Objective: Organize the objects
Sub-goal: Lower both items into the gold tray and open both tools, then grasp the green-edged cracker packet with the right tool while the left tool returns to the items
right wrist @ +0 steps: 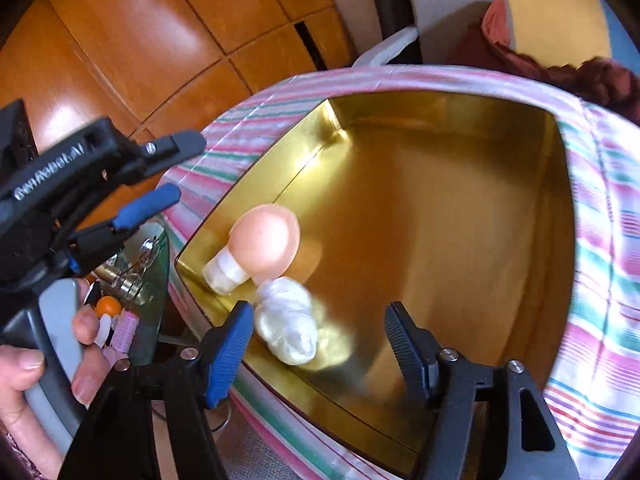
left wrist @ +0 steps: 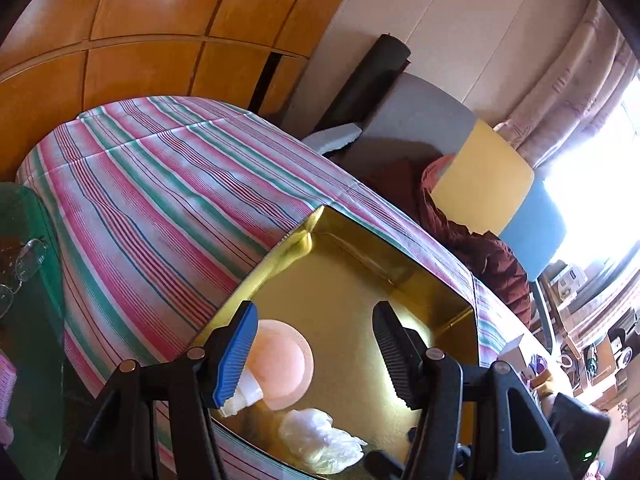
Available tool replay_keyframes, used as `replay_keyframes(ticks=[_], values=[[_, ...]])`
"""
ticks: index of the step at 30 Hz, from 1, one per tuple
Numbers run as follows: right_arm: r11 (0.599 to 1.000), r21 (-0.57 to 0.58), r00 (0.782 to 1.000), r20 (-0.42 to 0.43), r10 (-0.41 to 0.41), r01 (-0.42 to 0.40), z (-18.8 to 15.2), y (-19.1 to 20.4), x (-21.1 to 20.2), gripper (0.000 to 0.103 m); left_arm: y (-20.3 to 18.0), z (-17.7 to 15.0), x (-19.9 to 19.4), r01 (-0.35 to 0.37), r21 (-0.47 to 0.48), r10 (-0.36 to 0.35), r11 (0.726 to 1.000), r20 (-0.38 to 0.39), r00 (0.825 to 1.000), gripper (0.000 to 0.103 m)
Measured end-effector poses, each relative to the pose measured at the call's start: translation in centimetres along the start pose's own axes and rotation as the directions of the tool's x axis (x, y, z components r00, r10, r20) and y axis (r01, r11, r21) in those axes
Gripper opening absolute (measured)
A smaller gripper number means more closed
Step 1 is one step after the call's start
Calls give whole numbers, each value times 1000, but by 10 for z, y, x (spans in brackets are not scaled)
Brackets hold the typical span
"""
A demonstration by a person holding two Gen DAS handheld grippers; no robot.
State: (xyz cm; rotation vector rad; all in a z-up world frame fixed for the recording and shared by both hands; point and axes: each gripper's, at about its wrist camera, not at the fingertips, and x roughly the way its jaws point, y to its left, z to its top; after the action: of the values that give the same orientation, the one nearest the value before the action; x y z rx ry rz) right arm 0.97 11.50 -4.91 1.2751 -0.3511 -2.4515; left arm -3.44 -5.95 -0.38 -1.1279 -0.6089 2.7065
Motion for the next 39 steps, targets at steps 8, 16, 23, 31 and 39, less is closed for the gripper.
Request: replay_keyframes(ticks=[8, 16, 23, 31, 39], values=[[995, 13, 991, 90, -96, 95, 3, -14, -31, 79, -16, -15, 7, 25, 38, -23, 999, -48, 999, 61], [982, 64, 970, 158, -186, 178, 5, -42, -65, 81, -42, -32, 9, 80, 116, -69, 990, -95, 993, 61], [959, 137, 952, 152, -266, 246, -4, -78, -87, 82, -74, -54, 7, 166, 220, -136, 961, -144, 980, 61], [925, 173, 927, 111, -358, 337, -32, -127, -114, 82, -119, -87, -6, 297, 363, -236, 883, -203, 950, 61], [798, 304, 827, 57, -560, 520, -60, -217, -172, 83, -160, -130, -18, 401, 491, -292, 774, -285, 913, 61]])
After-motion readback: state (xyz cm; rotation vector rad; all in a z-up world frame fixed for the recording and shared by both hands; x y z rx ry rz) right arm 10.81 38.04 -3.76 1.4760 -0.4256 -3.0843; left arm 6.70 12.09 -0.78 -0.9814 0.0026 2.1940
